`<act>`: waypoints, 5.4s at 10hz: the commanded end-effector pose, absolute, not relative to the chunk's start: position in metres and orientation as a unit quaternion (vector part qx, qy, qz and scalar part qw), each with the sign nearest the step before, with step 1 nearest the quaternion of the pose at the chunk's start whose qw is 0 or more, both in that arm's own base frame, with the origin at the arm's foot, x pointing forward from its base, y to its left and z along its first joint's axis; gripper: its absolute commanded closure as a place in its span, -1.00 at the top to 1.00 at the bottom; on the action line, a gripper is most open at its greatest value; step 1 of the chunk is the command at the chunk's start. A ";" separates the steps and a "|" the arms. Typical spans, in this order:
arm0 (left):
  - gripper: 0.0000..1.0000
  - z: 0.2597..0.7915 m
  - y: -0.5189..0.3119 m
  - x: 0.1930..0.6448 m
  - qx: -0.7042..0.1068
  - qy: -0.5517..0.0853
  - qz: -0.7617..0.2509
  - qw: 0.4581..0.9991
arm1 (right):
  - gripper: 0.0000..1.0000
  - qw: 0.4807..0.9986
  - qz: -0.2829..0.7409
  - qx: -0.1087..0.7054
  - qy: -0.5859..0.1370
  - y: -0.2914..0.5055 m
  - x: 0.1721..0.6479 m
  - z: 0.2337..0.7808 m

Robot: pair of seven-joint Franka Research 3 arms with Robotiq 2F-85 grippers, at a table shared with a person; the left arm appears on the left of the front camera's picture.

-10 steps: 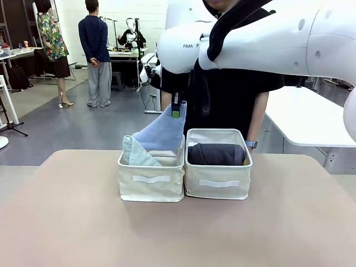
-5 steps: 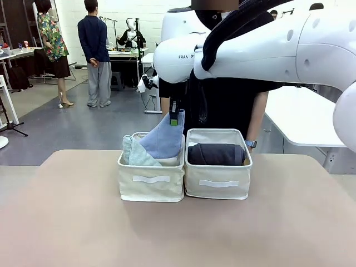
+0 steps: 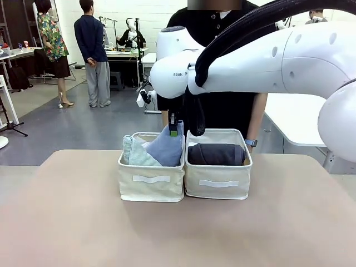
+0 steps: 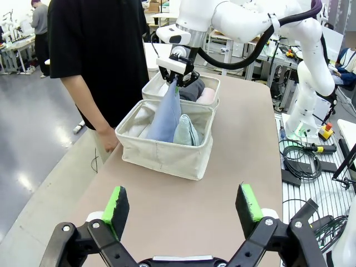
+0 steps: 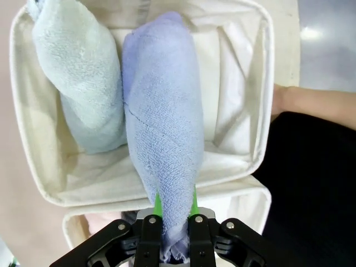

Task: Sort the towels based on their folding style.
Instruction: Pick up another triangle-folded towel from the table and place it in the left Fabric basket.

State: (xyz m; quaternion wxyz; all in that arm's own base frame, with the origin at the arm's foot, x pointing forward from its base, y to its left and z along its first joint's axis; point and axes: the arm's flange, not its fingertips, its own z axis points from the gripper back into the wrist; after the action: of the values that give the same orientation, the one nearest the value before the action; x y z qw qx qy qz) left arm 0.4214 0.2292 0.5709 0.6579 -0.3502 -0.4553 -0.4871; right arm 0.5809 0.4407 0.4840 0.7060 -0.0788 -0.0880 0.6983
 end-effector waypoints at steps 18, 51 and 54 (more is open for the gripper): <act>1.00 0.571 0.228 0.420 -0.346 -0.461 -0.484 0.658 | 1.00 0.667 0.740 -0.078 -0.036 0.467 0.604 0.420; 1.00 0.571 0.228 0.420 -0.346 -0.461 -0.484 0.658 | 1.00 0.770 0.592 0.131 -0.198 0.021 0.390 0.684; 1.00 0.571 0.228 0.420 -0.346 -0.461 -0.484 0.658 | 1.00 0.645 0.601 0.351 -0.317 -0.108 0.429 0.690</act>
State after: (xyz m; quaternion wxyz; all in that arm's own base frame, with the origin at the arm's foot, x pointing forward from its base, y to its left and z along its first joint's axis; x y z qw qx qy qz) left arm 0.4212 0.2302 0.5707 0.6585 -0.3497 -0.4556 -0.4862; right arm 0.3926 -0.0871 0.6966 0.7036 0.1973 -0.3292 0.5981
